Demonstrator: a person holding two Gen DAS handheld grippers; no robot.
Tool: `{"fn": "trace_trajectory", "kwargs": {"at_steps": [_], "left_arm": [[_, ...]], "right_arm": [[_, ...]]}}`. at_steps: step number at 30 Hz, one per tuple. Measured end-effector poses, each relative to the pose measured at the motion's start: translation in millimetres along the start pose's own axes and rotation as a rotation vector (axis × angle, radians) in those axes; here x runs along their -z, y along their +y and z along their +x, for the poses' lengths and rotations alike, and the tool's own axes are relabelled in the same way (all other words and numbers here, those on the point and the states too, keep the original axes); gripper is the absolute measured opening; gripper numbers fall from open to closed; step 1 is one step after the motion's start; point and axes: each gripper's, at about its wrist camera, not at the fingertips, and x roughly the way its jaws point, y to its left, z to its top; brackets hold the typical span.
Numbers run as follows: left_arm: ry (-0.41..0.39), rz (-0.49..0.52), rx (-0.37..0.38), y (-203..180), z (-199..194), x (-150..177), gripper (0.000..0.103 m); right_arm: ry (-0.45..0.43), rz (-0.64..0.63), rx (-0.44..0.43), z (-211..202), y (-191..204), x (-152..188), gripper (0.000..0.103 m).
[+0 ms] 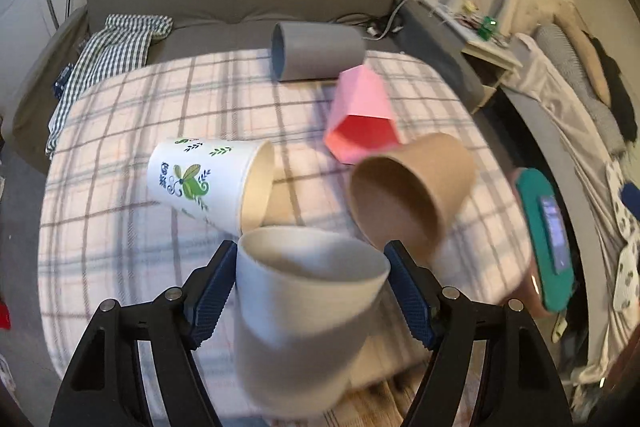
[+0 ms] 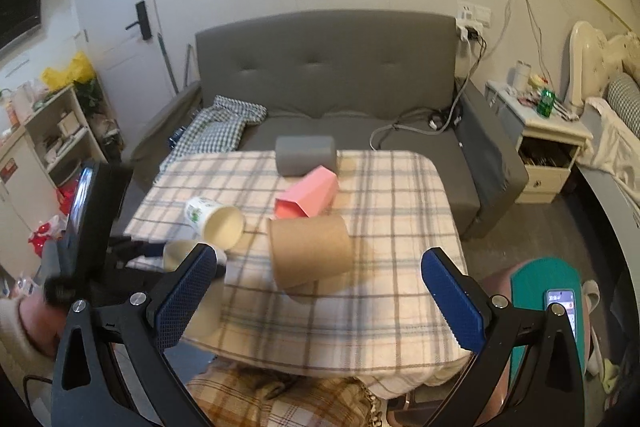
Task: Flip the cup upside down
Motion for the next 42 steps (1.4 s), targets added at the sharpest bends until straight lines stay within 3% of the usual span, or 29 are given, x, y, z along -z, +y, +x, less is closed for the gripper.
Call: {"fn": "trace_trajectory", "kwargs": {"at_steps": [8,16,22,29,34,38,42], "left_arm": [[-0.010,0.037,0.000,1.4,17.7,3.9,0.077],[-0.140,0.067,-0.003,3.8,-32.7,10.2,0.081],[-0.306,0.086,-0.080,11.4,-95.8,29.9,0.088],[-0.390,0.046,-0.158,46.0,-138.6,63.3,0.091],[-0.429,0.037,-0.271,72.3,-145.9,84.5,0.092],[-0.422,-0.015,-0.298,92.5,-137.3,96.3,0.092],[-0.417,-0.086,-0.321,112.5,-121.9,105.7,0.092]], "right_arm": [[0.055,0.004,0.022,27.0,-2.5,5.7,0.103],[0.029,-0.027,0.023,14.7,16.0,8.4,0.103],[-0.015,-0.042,0.036,-6.4,37.4,12.0,0.103],[-0.051,-0.031,0.052,-11.0,72.7,28.6,0.103],[-0.078,0.020,0.021,6.2,103.8,50.4,0.103],[-0.080,0.018,0.009,31.1,127.7,68.6,0.103],[-0.021,0.050,0.007,65.3,138.4,75.8,0.103]]}}
